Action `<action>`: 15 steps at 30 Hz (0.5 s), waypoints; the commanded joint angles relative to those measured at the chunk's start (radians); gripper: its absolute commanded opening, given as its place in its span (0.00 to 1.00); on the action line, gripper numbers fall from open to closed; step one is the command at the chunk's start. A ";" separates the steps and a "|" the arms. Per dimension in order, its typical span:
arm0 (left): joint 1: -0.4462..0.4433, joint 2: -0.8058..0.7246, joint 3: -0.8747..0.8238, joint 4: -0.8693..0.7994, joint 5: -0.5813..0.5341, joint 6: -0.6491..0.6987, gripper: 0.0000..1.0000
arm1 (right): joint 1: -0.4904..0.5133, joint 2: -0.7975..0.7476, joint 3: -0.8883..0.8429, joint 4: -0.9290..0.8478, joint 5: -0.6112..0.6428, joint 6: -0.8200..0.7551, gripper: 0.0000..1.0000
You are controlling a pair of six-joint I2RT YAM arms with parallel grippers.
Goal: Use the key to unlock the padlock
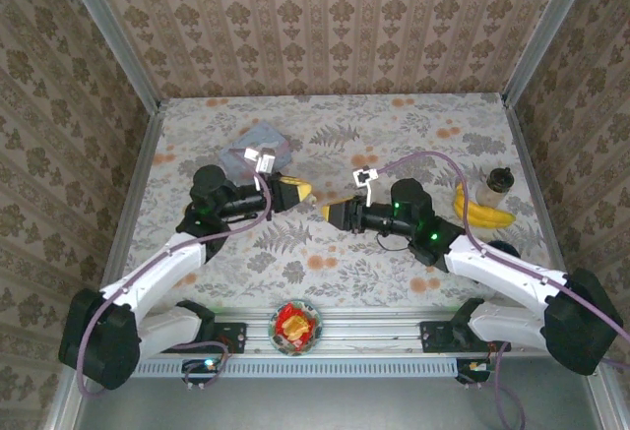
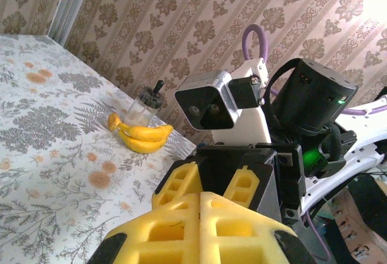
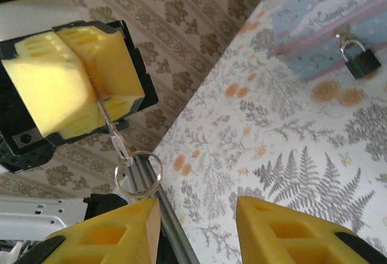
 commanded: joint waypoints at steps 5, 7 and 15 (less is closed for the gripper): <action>0.004 -0.029 0.030 -0.015 -0.004 0.010 0.00 | -0.001 0.010 0.026 0.236 -0.096 -0.045 0.41; 0.004 -0.027 0.029 -0.006 -0.007 0.002 0.00 | 0.000 0.034 0.052 0.246 -0.125 -0.050 0.41; 0.006 -0.022 0.022 0.036 -0.012 -0.026 0.00 | 0.003 0.124 0.111 0.268 -0.176 -0.031 0.37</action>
